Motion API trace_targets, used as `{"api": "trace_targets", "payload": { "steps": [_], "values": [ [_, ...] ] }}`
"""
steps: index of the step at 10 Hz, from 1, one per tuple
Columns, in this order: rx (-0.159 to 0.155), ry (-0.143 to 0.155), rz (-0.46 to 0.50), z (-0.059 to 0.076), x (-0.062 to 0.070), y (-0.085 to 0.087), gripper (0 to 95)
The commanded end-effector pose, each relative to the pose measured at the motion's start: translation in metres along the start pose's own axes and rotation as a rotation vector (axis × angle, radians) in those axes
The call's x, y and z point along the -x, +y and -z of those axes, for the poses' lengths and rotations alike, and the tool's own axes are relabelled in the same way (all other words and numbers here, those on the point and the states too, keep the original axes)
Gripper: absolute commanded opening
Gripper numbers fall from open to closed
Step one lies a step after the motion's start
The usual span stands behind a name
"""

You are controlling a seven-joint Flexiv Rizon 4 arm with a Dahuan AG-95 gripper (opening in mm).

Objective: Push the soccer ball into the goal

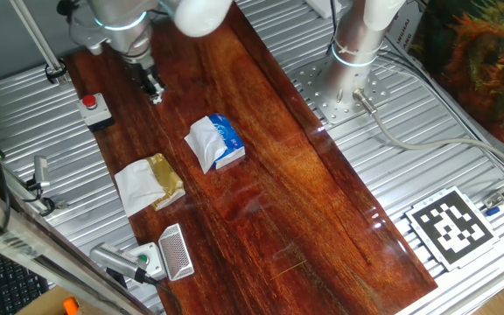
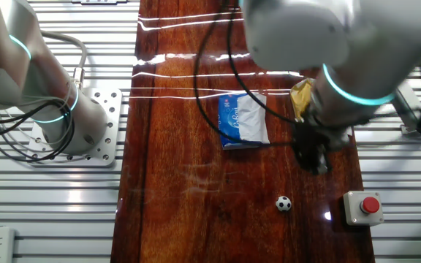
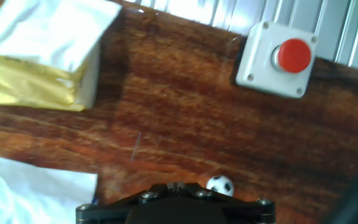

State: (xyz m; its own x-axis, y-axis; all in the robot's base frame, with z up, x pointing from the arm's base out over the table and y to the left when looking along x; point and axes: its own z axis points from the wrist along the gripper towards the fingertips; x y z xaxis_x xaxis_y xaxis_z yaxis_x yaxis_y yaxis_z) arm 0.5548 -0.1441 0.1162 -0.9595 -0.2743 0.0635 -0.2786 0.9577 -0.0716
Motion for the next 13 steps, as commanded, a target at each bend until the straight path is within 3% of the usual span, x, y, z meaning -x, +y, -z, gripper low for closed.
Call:
{"api": "trace_targets", "payload": {
  "steps": [1, 3, 6, 10, 13],
  "values": [
    [-0.002, -0.006, 0.026, -0.013, 0.0, -0.018, 0.0],
    [-0.007, -0.015, 0.052, -0.031, -0.006, -0.035, 0.0],
    [-0.019, -0.016, 0.089, -0.025, -0.011, -0.042, 0.0],
    [-0.028, -0.027, 0.161, -0.026, -0.014, -0.042, 0.0],
    [-0.031, -0.034, 0.16, -0.027, -0.016, -0.041, 0.0]
  ]
}}
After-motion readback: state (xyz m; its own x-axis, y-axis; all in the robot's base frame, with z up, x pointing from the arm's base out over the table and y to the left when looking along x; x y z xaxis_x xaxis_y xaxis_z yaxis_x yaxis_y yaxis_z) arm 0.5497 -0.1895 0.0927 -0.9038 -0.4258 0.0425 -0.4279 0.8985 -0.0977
